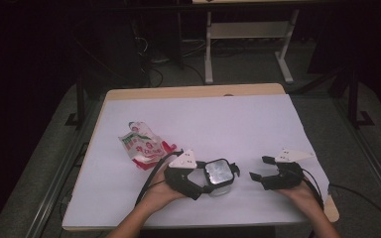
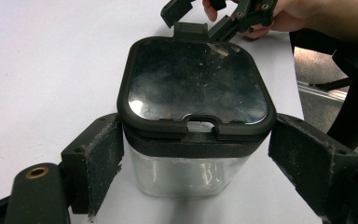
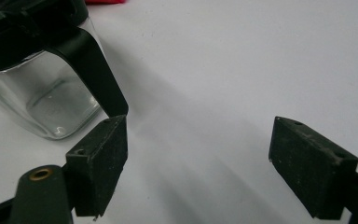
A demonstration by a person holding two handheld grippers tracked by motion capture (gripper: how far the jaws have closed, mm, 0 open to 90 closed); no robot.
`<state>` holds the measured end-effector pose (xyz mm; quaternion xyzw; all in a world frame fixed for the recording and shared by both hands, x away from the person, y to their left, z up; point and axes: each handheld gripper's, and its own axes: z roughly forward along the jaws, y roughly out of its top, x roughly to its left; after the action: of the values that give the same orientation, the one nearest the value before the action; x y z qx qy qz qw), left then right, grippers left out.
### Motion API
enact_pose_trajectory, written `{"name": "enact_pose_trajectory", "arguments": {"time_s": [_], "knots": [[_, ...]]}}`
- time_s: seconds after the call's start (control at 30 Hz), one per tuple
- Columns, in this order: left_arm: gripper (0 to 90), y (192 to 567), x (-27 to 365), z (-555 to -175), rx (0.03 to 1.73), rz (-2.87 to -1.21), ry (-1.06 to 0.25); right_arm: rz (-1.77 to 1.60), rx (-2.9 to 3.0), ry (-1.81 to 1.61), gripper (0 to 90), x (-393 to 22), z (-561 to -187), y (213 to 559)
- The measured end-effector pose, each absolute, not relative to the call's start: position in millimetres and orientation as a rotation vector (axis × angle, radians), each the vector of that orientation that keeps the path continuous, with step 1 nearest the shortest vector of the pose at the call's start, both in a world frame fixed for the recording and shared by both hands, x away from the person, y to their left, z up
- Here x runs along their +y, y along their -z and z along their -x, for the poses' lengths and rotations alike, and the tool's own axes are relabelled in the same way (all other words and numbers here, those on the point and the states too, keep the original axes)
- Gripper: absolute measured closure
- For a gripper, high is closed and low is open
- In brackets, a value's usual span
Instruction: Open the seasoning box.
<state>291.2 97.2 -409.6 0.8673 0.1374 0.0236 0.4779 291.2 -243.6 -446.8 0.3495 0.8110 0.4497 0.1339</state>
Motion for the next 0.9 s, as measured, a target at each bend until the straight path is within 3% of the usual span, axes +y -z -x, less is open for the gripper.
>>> {"name": "enact_pose_trajectory", "arguments": {"time_s": [0.9], "knots": [[20.4, 398, 99, -289, 0.335, -2.079, -0.074, -1.018, 2.352, -1.304, 19.0, -243, -291, 447]]}}
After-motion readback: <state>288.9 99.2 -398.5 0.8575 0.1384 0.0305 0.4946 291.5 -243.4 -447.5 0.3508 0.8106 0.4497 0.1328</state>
